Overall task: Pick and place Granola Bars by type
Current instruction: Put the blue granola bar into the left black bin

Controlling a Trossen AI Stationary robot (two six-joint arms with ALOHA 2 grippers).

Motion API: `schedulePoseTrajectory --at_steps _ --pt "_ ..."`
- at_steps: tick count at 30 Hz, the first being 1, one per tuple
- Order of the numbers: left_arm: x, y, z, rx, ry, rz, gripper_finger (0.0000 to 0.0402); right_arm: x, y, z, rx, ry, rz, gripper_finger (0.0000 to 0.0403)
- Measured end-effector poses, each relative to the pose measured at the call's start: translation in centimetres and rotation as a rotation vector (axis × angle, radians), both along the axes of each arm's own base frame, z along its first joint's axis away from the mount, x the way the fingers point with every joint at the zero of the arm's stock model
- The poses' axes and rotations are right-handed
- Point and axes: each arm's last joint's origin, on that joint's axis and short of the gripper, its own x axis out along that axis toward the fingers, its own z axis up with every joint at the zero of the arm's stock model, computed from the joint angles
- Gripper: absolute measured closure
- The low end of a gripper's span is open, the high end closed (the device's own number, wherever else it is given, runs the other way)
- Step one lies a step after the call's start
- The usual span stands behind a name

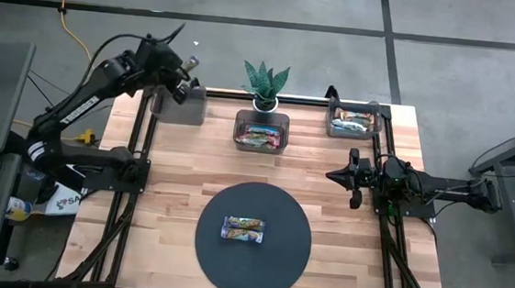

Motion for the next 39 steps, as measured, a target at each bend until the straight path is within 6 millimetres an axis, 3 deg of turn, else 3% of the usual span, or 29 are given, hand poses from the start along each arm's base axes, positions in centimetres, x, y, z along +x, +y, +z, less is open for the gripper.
schedulePoseTrajectory --at_steps 15,22,27,39 --pt "1.7 6.6 -6.6 -0.255 0.378 -0.258 0.0358 0.0 0.0 0.0 0.0 0.0 0.0 0.0402" --pt "2.3 7.6 -8.6 -0.305 0.557 -0.403 0.0358 0.0 0.0 0.0 0.0 0.0 0.0 0.0402" --pt "2.3 8.0 -9.6 -0.347 0.674 -0.399 0.0358 0.0 0.0 0.0 0.0 0.0 0.0 0.0402" --pt "2.9 9.0 -12.3 -0.474 0.752 -0.376 0.0358 0.0 0.0 0.0 0.0 0.0 0.0 0.0402"
